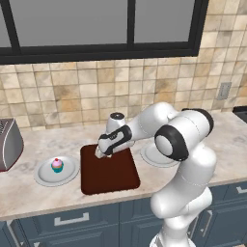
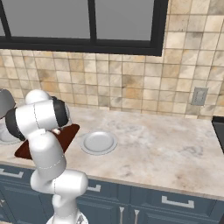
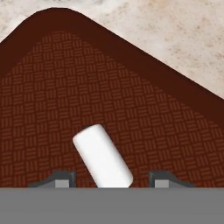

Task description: Move the dessert items from the plates to the tray.

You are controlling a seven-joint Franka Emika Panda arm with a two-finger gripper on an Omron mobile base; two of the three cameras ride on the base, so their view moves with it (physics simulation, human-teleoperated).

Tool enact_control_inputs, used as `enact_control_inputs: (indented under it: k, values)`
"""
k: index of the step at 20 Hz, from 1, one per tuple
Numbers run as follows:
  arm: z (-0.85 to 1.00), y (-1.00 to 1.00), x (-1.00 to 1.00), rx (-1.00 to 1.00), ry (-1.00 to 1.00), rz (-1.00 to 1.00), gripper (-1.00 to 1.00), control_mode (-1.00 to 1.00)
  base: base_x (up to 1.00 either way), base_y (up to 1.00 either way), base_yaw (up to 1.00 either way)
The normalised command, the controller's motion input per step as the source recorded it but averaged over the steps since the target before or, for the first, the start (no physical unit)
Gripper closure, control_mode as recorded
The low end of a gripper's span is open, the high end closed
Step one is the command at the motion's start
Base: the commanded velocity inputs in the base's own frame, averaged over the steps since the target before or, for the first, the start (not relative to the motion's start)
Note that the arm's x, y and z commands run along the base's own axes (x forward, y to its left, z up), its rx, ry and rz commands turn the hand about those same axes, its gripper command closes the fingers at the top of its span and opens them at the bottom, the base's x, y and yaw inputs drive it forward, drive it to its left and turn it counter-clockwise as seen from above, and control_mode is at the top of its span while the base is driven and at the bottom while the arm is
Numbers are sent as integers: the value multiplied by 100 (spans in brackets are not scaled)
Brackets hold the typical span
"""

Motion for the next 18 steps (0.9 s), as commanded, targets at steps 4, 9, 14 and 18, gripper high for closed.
enact_control_inputs:
  k: [4, 9, 14, 18]
  values:
    - [0, 3, 0, 0, 0, 0, -100, -100, 0, 0, 0]
    - [10, 12, -2, 0, 0, 0, -100, -100, 0, 0, 0]
    - [24, 4, -8, -1, 2, -10, -100, -100, 0, 0, 0]
    - [35, 1, -1, -3, 10, -26, -100, -100, 0, 0, 0]
